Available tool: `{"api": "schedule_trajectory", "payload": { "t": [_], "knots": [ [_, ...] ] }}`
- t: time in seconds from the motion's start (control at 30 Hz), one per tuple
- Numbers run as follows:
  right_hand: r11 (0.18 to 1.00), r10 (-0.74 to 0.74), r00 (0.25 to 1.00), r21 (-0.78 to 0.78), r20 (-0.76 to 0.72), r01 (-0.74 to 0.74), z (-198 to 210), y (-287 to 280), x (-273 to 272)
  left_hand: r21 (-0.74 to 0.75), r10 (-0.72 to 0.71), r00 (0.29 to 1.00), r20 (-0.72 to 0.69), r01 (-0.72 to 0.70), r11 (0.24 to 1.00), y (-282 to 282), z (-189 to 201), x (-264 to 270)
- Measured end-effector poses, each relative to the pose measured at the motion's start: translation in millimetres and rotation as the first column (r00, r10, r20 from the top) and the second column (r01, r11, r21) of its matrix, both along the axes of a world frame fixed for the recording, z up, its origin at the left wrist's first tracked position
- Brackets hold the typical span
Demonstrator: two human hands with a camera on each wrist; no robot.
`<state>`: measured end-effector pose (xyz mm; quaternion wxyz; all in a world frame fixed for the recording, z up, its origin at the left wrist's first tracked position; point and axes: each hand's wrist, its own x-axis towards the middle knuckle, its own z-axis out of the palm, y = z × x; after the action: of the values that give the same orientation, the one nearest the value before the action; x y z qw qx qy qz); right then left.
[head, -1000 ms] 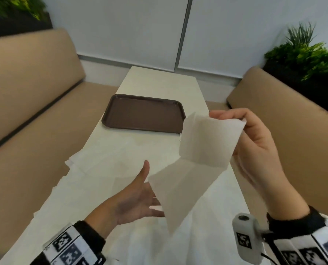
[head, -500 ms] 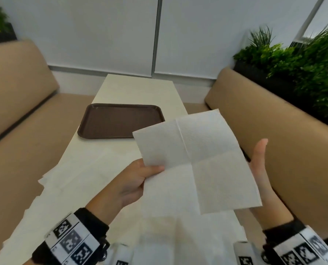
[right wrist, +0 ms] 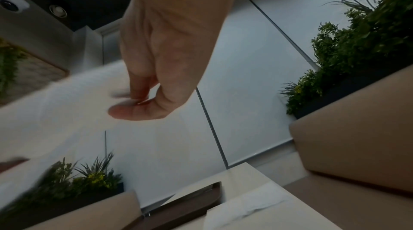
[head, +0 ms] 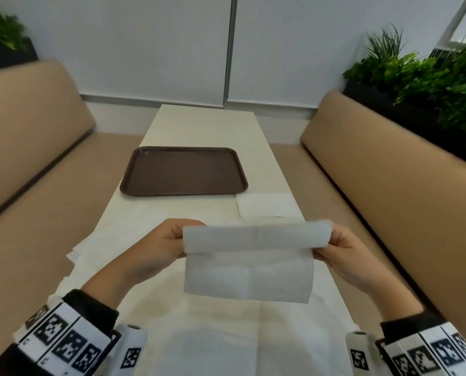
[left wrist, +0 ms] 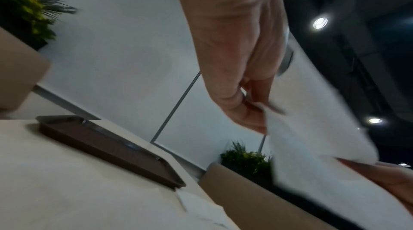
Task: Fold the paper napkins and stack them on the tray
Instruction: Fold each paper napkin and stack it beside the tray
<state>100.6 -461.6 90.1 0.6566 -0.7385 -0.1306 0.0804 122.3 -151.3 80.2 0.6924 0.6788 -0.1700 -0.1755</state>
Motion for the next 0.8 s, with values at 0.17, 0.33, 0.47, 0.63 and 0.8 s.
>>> {"api": "schedule_trajectory", "payload": {
  "t": [0.17, 0.33, 0.47, 0.63, 0.8],
  "knots": [
    [0.989, 0.114, 0.993, -0.102, 0.032, -0.111, -0.8, -7.9, 4.8, -0.027, 0.046, 0.984, -0.173, -0.051, 0.998, 7.0, -4.1, 12.0],
    [0.982, 0.103, 0.995, -0.156, -0.015, -0.104, -11.5, -15.8, 23.4, -0.005, 0.038, 0.99, -0.137, -0.039, 0.999, 2.4, -11.1, 32.5],
    [0.993, 0.111, 0.976, 0.05, -0.188, -0.104, -26.8, -22.5, 50.1, 0.182, 0.058, 0.996, -0.072, -0.044, 0.982, -15.2, -17.8, 58.5],
    [0.983, 0.165, 0.935, 0.133, -0.314, -0.129, -50.3, -29.7, 97.6, 0.354, 0.002, 0.994, 0.113, -0.042, 0.934, -49.0, -7.1, 105.3],
    [0.991, 0.082, 0.98, -0.087, -0.18, -0.099, -49.2, -30.5, 145.5, 0.442, -0.052, 0.985, 0.164, -0.026, 0.897, -83.8, 4.0, 155.7]
  ]
}}
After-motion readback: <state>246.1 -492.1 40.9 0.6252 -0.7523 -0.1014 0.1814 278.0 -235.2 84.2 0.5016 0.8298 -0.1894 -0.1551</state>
